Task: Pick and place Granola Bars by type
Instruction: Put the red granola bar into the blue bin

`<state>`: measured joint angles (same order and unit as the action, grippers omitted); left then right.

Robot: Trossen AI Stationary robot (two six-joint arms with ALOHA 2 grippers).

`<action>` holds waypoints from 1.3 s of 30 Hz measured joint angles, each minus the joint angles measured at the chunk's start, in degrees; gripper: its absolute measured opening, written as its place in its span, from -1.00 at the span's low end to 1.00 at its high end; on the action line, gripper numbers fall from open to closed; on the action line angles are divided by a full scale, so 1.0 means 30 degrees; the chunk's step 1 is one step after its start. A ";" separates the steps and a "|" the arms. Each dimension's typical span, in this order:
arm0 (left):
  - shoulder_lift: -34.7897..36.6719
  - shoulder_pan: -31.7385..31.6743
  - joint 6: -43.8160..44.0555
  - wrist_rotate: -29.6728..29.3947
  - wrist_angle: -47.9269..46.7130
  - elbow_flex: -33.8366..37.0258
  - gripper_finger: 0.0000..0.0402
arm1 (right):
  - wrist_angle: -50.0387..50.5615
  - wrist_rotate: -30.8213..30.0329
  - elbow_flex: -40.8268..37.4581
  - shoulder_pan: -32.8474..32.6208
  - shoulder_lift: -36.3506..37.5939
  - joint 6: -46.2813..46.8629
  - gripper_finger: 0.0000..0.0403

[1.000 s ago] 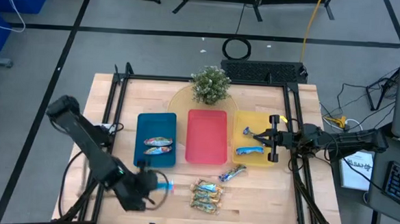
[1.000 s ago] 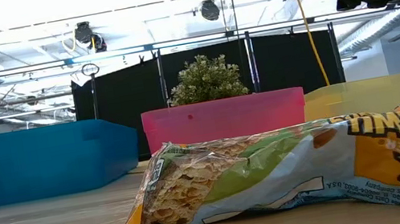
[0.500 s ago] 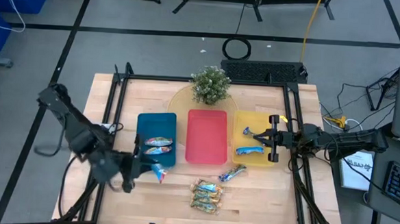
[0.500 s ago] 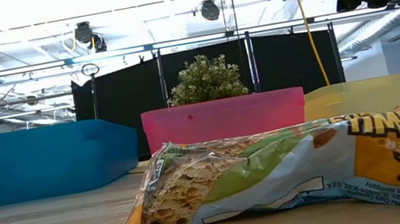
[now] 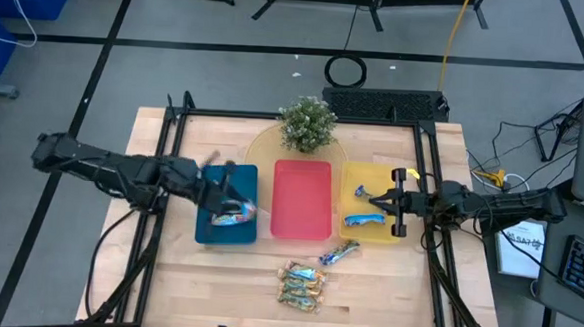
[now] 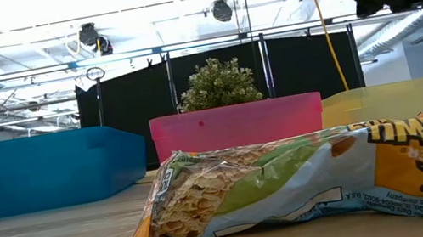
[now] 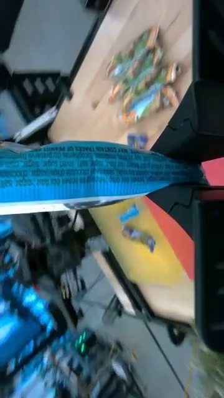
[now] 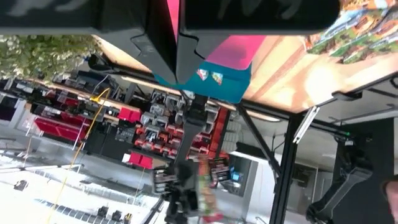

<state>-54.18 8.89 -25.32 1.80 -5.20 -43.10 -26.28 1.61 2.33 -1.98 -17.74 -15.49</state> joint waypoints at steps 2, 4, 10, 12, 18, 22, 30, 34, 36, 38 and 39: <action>0.1318 -0.0893 0.0549 0.0262 0.0756 0.1410 -0.80 | 0.0379 -0.0003 0.0000 0.0007 0.0002 -0.0012 -0.99; 0.2401 -0.1792 0.1761 0.0241 0.0858 0.2529 -0.75 | 0.0582 -0.0003 0.0000 0.0006 -0.0011 -0.0027 -0.99; 0.3401 -0.4205 0.6508 -0.2427 -0.2553 0.3881 -0.79 | 0.0790 -0.0003 0.0000 0.0000 -0.0066 0.0397 -0.99; 0.3012 -0.4605 0.7446 -0.1993 -0.3737 0.3886 -0.83 | 0.0858 -0.0003 0.0000 0.0000 -0.0102 0.1059 -0.99; 0.1627 -0.4672 0.8223 -0.1010 -0.6364 0.3879 -0.81 | 0.1025 -0.0003 0.0000 0.0006 -0.0203 0.2707 -0.99; -0.0054 -0.4347 0.8641 -0.1114 -0.7900 0.3965 -0.72 | 0.1593 -0.0003 0.0000 0.0006 -0.0359 0.2784 -0.99; -0.3801 -0.3783 0.8305 -0.2726 -0.8222 0.3973 -0.83 | 0.1744 -0.0007 0.0000 0.0005 -0.0609 0.3503 -0.99; -0.4792 -0.3790 0.8967 -0.3536 -0.8772 0.3973 -0.80 | 0.1854 -0.0010 0.0000 0.0000 -0.0609 0.3791 -0.99; -0.5090 -0.3790 0.8592 -0.3666 -0.9011 0.3973 -0.73 | 0.1844 -0.0010 0.0000 0.0000 -0.0609 0.3797 -0.99; -0.5320 -0.3790 0.8132 -0.3786 -0.9058 0.3973 -0.68 | 0.1844 -0.0010 0.0000 0.0007 -0.0609 0.3798 -0.99; -0.5344 -0.3790 0.7985 -0.3780 -0.8921 0.3973 -0.66 | 0.1859 -0.0010 0.0000 0.0006 -0.0609 0.3798 -0.99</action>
<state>-70.21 -2.48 -1.37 -9.54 -31.96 -31.18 -20.71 1.58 2.33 -1.96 -19.57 -4.10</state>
